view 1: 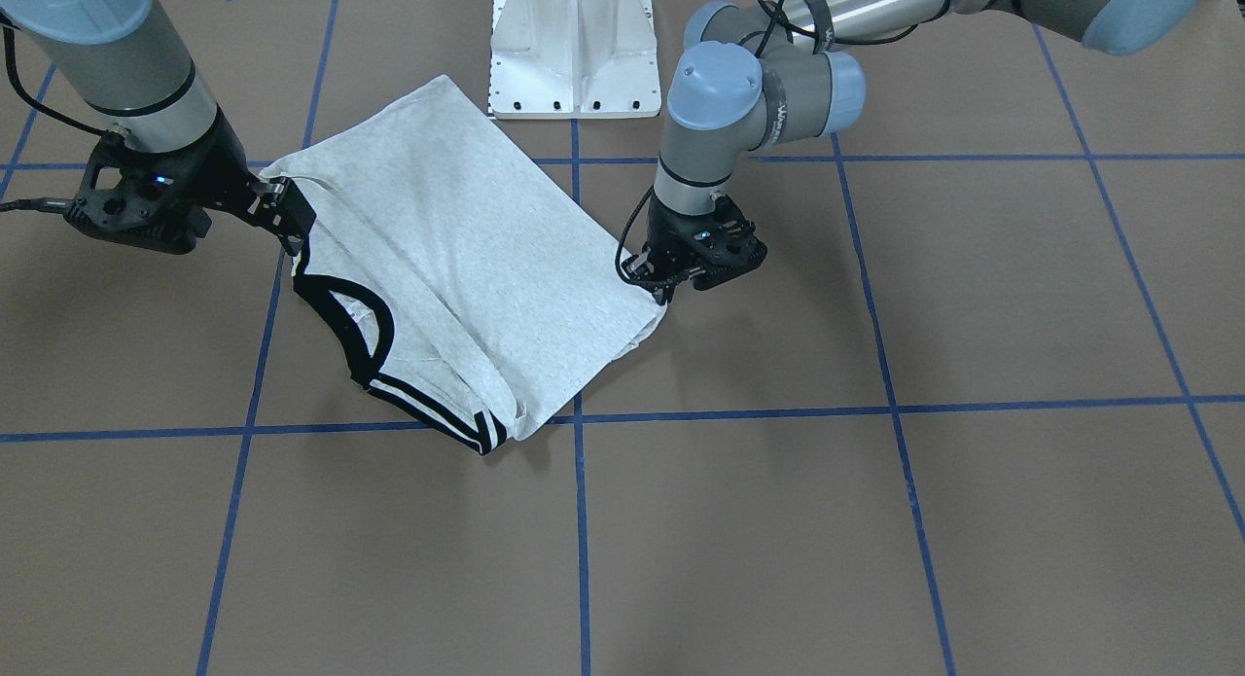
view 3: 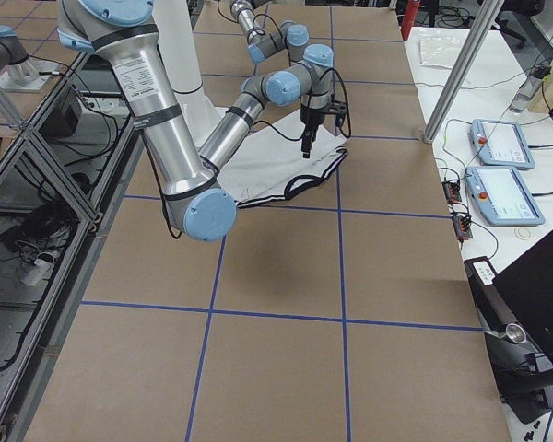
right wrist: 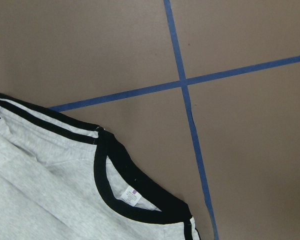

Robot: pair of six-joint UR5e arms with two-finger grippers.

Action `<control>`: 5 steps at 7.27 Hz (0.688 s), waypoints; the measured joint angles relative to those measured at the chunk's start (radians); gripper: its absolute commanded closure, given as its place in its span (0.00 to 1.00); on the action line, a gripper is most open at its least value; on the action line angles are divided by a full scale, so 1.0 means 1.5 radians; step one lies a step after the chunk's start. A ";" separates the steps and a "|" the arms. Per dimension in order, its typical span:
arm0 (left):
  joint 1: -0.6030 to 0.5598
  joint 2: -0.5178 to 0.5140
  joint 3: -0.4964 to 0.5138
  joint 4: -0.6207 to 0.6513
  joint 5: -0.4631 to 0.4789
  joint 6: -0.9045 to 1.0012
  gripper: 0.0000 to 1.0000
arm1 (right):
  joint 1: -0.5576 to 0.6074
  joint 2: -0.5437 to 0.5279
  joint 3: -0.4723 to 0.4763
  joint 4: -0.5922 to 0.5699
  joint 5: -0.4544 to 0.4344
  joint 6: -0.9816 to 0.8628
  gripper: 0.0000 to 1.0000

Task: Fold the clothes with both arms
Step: 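Drag the shirt corner with the left gripper, rotating the shirt upright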

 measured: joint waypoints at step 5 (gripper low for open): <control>-0.110 -0.102 0.239 -0.140 0.033 0.129 1.00 | 0.000 0.001 -0.004 0.038 0.009 0.001 0.00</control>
